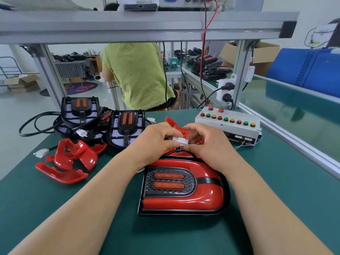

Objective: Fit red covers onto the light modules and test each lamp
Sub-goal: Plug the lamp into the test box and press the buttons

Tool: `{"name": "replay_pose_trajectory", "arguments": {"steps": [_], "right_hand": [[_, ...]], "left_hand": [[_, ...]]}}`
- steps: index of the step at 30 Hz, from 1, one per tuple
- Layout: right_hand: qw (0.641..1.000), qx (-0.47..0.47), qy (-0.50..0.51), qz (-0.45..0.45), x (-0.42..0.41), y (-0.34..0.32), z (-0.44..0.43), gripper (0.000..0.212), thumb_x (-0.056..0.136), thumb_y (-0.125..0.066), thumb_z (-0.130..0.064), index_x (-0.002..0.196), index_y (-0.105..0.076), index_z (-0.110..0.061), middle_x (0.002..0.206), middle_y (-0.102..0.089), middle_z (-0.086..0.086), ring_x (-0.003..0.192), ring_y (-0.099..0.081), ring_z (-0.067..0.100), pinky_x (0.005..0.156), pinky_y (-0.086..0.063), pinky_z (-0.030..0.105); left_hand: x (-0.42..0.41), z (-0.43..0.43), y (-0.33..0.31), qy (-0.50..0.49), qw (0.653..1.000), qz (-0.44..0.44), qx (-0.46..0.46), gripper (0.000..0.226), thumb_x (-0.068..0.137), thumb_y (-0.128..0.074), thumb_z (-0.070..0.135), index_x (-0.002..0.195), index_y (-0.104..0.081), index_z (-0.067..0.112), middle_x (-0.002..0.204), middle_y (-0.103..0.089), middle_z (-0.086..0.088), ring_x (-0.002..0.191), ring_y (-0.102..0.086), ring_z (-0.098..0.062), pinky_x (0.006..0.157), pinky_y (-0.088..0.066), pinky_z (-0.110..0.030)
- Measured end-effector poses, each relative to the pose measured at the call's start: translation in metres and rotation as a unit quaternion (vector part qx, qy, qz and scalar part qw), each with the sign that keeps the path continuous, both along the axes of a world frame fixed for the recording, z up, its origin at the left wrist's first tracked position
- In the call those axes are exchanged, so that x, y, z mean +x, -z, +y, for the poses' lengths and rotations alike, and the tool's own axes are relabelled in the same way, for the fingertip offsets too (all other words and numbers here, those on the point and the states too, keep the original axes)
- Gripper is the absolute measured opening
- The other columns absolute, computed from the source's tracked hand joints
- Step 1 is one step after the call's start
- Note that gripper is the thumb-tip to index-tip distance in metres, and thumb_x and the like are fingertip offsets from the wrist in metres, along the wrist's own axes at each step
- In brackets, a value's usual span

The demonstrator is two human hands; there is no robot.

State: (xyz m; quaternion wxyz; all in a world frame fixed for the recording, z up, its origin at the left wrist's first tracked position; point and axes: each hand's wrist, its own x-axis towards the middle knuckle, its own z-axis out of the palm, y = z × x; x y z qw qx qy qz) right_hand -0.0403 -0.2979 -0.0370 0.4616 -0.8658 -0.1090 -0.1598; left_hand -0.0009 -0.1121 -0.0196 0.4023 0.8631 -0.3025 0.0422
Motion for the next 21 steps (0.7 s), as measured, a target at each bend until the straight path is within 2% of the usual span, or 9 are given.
{"name": "replay_pose_trajectory", "arguments": {"steps": [3, 5, 6, 9, 11, 13, 15, 21], "right_hand": [[1.0, 0.006, 0.015, 0.013, -0.0009, -0.0019, 0.0, 0.042, 0.075, -0.085, -0.013, 0.109, -0.067, -0.031, 0.086, -0.07, -0.009, 0.08, -0.064, 0.002, 0.077, -0.049, 0.013], [0.999, 0.001, 0.041, 0.024, -0.0013, -0.0029, -0.0019, 0.034, 0.074, -0.087, -0.019, 0.102, -0.07, -0.028, 0.084, -0.071, -0.01, 0.078, -0.064, 0.0, 0.072, -0.046, 0.009], [0.998, -0.001, 0.053, 0.031, -0.0012, -0.0033, -0.0035, 0.028, 0.074, -0.087, -0.022, 0.097, -0.072, -0.026, 0.081, -0.071, -0.01, 0.075, -0.063, -0.003, 0.068, -0.045, 0.007], [0.997, 0.008, 0.057, 0.056, -0.001, -0.004, -0.0078, 0.01, 0.079, -0.083, -0.025, 0.087, -0.078, -0.022, 0.075, -0.07, -0.009, 0.066, -0.06, -0.007, 0.062, -0.042, 0.007], [0.997, 0.005, 0.053, 0.061, -0.0016, -0.0038, -0.0076, 0.008, 0.082, -0.08, -0.024, 0.089, -0.079, -0.021, 0.078, -0.072, -0.006, 0.071, -0.062, -0.001, 0.067, -0.046, 0.013], [0.996, 0.005, 0.053, 0.065, -0.0021, -0.0034, -0.0058, 0.01, 0.083, -0.08, -0.023, 0.092, -0.08, -0.02, 0.083, -0.073, -0.002, 0.077, -0.065, 0.007, 0.073, -0.05, 0.019], [0.996, 0.022, 0.051, 0.07, -0.0022, -0.003, -0.0047, 0.011, 0.083, -0.08, -0.023, 0.093, -0.08, -0.019, 0.083, -0.074, -0.002, 0.078, -0.066, 0.009, 0.071, -0.049, 0.017], [0.994, 0.064, 0.046, 0.081, -0.0011, -0.0014, -0.0037, 0.008, 0.08, -0.082, -0.019, 0.087, -0.08, -0.017, 0.073, -0.072, -0.002, 0.06, -0.062, 0.0, 0.06, -0.048, 0.011]], "left_hand": [[0.0016, 0.0021, 0.0002, 0.0, 1.0, 0.007, -0.008, 0.021, 0.085, -0.075, 0.009, 0.102, -0.077, 0.021, 0.076, -0.058, 0.018, 0.071, -0.055, 0.01, 0.07, -0.037, -0.004], [0.0024, 0.0025, 0.0005, 0.001, 1.0, 0.01, -0.016, 0.019, 0.085, -0.075, 0.009, 0.097, -0.076, 0.024, 0.076, -0.062, 0.027, 0.072, -0.057, 0.009, 0.07, -0.04, -0.005], [0.0032, 0.0024, 0.0012, -0.002, 1.0, 0.018, -0.021, 0.017, 0.085, -0.075, 0.01, 0.095, -0.076, 0.024, 0.079, -0.064, 0.026, 0.073, -0.06, 0.007, 0.072, -0.043, -0.007], [0.0061, 0.0028, 0.0033, -0.027, 0.997, 0.062, -0.047, 0.022, 0.085, -0.075, 0.008, 0.104, -0.075, 0.018, 0.088, -0.074, 0.006, 0.078, -0.07, -0.008, 0.078, -0.057, -0.027], [0.0066, 0.0034, 0.0037, -0.038, 0.996, 0.068, -0.051, 0.019, 0.084, -0.076, 0.008, 0.099, -0.076, 0.019, 0.083, -0.075, 0.0, 0.077, -0.072, -0.017, 0.076, -0.058, -0.033], [0.0063, 0.004, 0.0032, -0.039, 0.995, 0.071, -0.049, 0.014, 0.083, -0.077, 0.009, 0.091, -0.077, 0.021, 0.079, -0.075, -0.002, 0.073, -0.071, -0.016, 0.072, -0.057, -0.032], [0.0066, 0.0049, 0.0029, -0.035, 0.995, 0.074, -0.05, 0.014, 0.082, -0.078, 0.009, 0.087, -0.076, 0.022, 0.078, -0.075, -0.003, 0.067, -0.067, -0.011, 0.068, -0.054, -0.029], [0.0082, 0.0065, 0.0042, -0.027, 0.996, 0.064, -0.052, 0.016, 0.079, -0.08, 0.011, 0.08, -0.076, 0.026, 0.075, -0.072, -0.003, 0.063, -0.059, -0.005, 0.062, -0.048, -0.02]]}}
